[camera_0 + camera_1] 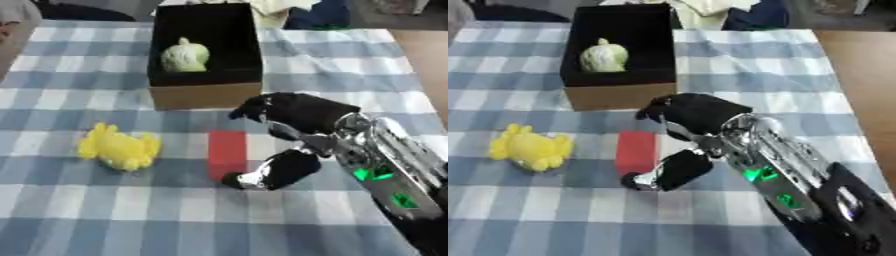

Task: Pick up objects on the table and place them in the box.

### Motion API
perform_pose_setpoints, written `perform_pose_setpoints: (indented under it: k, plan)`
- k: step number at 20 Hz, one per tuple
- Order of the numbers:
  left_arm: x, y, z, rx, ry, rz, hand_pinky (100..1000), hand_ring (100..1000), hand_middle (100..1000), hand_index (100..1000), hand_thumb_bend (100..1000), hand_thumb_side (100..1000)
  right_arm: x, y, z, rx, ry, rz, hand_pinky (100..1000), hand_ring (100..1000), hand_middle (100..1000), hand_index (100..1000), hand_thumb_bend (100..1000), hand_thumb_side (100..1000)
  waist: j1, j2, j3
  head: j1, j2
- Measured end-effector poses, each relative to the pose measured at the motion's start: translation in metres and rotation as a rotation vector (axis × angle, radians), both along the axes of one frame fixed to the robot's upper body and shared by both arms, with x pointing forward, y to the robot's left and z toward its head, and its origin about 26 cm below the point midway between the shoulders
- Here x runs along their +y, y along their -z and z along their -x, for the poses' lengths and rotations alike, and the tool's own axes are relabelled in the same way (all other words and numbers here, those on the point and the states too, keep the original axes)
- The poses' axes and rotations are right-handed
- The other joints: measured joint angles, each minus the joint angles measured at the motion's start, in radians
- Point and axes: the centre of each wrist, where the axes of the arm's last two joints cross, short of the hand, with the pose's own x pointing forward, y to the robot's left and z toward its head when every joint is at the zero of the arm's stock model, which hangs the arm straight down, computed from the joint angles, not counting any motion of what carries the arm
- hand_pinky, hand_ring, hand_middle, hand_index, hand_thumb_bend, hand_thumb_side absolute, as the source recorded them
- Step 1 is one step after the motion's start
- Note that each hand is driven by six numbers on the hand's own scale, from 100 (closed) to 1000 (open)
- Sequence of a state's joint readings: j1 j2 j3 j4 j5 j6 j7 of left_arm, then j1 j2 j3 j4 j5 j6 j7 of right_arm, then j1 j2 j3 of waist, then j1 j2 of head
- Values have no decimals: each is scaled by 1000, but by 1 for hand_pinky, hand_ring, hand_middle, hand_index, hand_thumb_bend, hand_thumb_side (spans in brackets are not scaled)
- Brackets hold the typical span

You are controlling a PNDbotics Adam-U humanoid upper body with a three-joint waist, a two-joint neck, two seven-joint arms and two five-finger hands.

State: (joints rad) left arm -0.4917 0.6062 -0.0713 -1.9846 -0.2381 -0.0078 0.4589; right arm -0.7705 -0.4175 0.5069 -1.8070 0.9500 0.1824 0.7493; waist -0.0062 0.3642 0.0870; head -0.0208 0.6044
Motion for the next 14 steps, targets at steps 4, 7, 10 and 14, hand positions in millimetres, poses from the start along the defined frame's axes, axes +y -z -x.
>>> perform_pose_setpoints:
  k: [4,7,10,14]
  plan:
    - [-1,0,0,1,3,-1,570,745,672,831,100,975,4,3,-10,-12,17,7,972,969,884,964,554,855,4,1,2,-3,-7]
    - [-1,0,0,2,5,-1,569,745,672,830,100,975,6,6,-17,9,22,14,972,969,882,965,549,863,4,3,4,-6,-9]
    - [-2,1,0,3,9,2,569,746,672,830,100,973,6,10,-23,41,21,19,969,968,868,960,536,858,4,5,5,-7,-9]
    - [-2,1,0,4,11,3,569,746,672,828,100,971,8,13,-27,87,10,15,965,965,840,947,514,856,4,6,8,-9,-11]
